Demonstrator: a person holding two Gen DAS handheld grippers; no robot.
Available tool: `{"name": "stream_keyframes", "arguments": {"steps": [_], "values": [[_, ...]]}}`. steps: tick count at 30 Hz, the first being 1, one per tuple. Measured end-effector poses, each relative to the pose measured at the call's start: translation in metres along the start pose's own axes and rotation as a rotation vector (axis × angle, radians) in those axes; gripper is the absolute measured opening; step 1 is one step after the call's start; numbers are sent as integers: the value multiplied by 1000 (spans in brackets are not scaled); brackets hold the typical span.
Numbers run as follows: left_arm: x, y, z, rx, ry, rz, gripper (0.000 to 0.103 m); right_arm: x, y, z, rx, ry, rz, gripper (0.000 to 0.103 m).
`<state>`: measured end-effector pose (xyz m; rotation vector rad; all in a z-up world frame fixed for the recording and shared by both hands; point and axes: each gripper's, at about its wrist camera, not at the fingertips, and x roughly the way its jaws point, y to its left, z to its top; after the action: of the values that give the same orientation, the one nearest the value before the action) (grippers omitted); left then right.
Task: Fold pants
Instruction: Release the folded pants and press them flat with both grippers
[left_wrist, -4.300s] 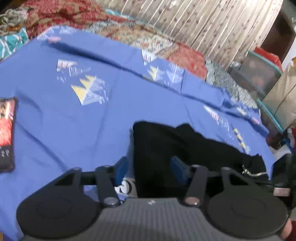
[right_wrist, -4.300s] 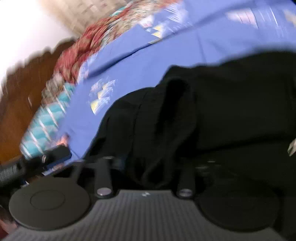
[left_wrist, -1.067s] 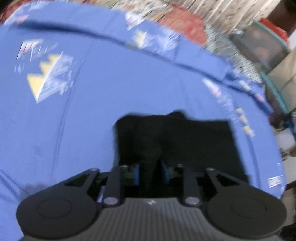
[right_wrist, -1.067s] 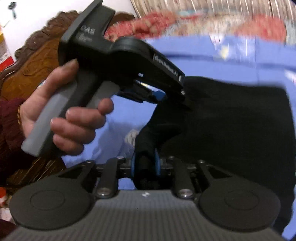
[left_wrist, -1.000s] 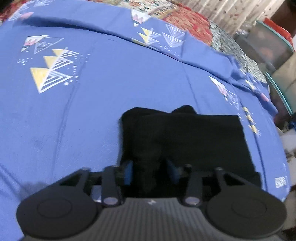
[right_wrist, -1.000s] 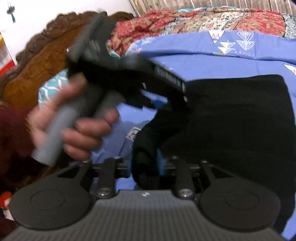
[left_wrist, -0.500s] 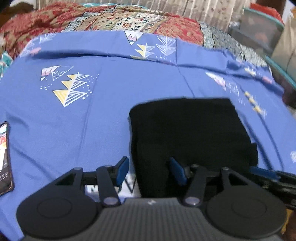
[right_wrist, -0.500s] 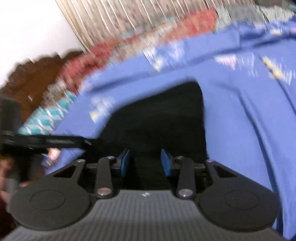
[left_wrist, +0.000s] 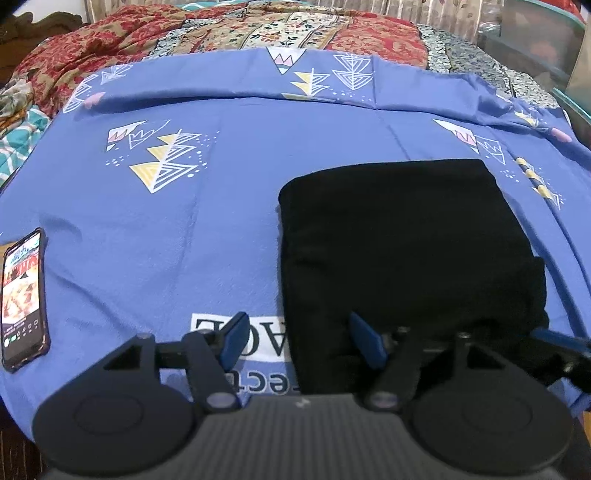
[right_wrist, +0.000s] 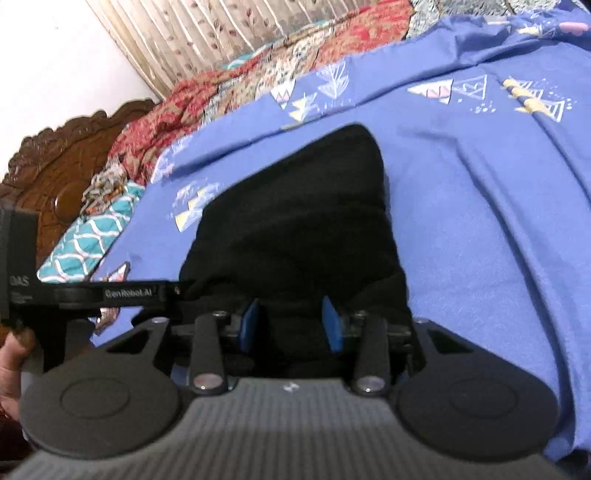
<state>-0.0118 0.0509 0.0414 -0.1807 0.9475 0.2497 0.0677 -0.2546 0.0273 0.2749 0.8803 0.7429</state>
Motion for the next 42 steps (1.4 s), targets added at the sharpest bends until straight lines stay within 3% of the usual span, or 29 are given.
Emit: {"name": "stream_keyframes", "arguments": {"steps": [8, 17, 22, 25, 36, 42], "values": [[-8, 1, -6, -2, -2, 13, 63, -16, -18, 2, 76, -61, -49, 42], [-18, 4, -13, -14, -15, 14, 63, -17, -30, -1, 140, -46, -62, 46], [-24, 7, -15, -19, -23, 16, 65, -9, -30, -3, 133, 3, -87, 53], [-27, 9, -17, -25, -27, 23, 73, -4, -32, -7, 136, 31, -107, 54], [-34, 15, -33, -48, -18, 22, 77, -15, -23, -6, 65, -11, -129, 58], [-46, 13, -39, -46, -25, 12, 77, -10, -27, -8, 57, 17, -133, 61]]}}
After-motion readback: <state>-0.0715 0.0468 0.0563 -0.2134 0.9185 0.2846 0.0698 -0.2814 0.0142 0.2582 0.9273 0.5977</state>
